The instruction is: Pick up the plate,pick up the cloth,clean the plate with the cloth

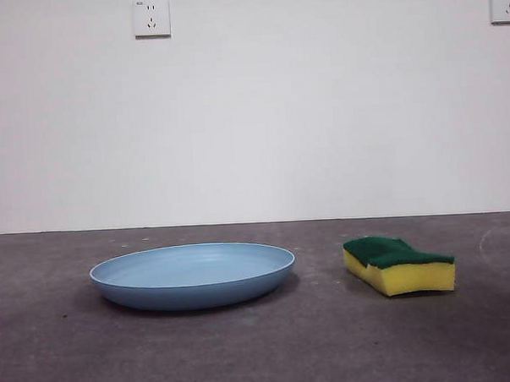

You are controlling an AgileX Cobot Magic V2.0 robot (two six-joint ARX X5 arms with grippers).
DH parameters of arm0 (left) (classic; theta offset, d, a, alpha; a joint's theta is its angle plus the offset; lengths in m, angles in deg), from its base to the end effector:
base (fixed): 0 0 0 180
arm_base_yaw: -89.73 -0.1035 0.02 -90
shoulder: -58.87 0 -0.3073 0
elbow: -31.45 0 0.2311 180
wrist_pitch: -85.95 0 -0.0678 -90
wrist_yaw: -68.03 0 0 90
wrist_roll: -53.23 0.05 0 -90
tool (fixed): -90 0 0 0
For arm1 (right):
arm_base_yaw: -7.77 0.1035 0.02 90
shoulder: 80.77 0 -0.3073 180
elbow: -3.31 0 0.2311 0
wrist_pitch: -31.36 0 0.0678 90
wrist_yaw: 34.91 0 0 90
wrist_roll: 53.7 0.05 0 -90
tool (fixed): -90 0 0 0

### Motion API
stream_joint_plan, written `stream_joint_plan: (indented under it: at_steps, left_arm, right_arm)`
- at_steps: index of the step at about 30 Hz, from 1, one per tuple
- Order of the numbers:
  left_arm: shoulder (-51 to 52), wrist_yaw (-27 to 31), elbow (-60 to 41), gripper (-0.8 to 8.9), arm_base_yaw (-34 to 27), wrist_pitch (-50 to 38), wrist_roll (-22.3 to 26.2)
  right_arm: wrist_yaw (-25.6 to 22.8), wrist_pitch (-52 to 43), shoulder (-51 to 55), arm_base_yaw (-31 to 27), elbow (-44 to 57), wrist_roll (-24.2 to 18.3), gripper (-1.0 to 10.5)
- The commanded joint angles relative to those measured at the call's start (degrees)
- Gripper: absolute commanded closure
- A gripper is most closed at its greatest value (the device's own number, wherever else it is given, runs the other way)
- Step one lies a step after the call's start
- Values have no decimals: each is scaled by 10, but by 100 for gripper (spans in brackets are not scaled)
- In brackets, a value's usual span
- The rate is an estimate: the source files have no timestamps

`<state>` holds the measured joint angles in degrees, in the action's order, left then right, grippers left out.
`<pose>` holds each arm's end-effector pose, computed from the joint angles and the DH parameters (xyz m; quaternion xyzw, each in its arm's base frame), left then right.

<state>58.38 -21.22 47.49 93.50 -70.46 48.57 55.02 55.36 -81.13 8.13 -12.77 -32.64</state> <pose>0.0519 -0.0028 0.1516 -0.0378 0.0711 -0.0234 0.9965 0.0517 0.0003 0.1511 0.1820 0.0714 -0.0107 0.9806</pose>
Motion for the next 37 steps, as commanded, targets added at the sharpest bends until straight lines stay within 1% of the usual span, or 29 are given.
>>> stream_joint_plan:
  at_steps: [1, 4, 6, 11, 15, 18, 20, 22, 26, 28, 29, 30, 31, 32, 33, 34, 35, 36, 37]
  left_arm:
    - [0, -21, -7, 819, -1, -7, -58]
    - [0, -47, 6, 819, -1, -7, -96]
    - [-4, -54, 25, 819, -1, -1, -108]
    - [-45, -55, 104, 819, -1, 18, -108]
    - [-109, -57, 184, 819, -1, 39, -106]
    - [-165, -58, 249, 819, -1, 68, -101]
    - [-204, -59, 292, 819, -1, 92, -98]
    - [-244, -70, 332, 818, -1, 117, -73]
    - [-327, -112, 406, 814, 0, 182, -27]
    - [-365, -134, 434, 809, 0, 211, -22]
    - [-384, -148, 445, 779, 0, 223, -21]
    - [-402, -163, 454, 706, 0, 230, -22]
    - [-416, -175, 459, 617, 0, 231, -22]
    - [-432, -191, 461, 500, 0, 228, -23]
    - [-441, -200, 461, 388, 0, 227, -29]
    - [-449, -209, 461, 330, 0, 227, -33]
    - [-457, -219, 461, 318, 0, 227, -38]
    - [-465, -225, 461, 318, 0, 228, -46]
    - [-470, -233, 461, 318, 0, 228, -48]
  right_arm:
    - [2, -11, 0, 1, 5, 56, 951]
    - [15, -10, -5, 1, -14, 56, 957]
    - [15, -7, -18, 1, -37, 62, 958]
    - [17, 8, -96, 1, -127, 65, 958]
    - [21, 8, -175, 1, -222, 40, 958]
    - [63, 16, -235, 1, -295, 14, 958]
    - [93, 40, -274, 1, -345, -5, 958]
    - [129, 79, -314, 1, -396, -29, 957]
    - [218, 179, -394, 1, -485, -100, 945]
    - [253, 229, -429, 2, -517, -134, 942]
    - [264, 252, -446, 2, -530, -148, 922]
    - [271, 267, -461, 2, -538, -156, 854]
    - [272, 274, -472, 3, -541, -158, 768]
    - [270, 279, -485, 5, -542, -158, 633]
    - [271, 283, -492, 7, -542, -157, 548]
    - [270, 287, -498, 9, -542, -156, 461]
    - [269, 292, -505, 10, -542, -156, 390]
    - [269, 297, -510, 10, -542, -155, 366]
    - [269, 303, -513, 10, -542, -156, 371]
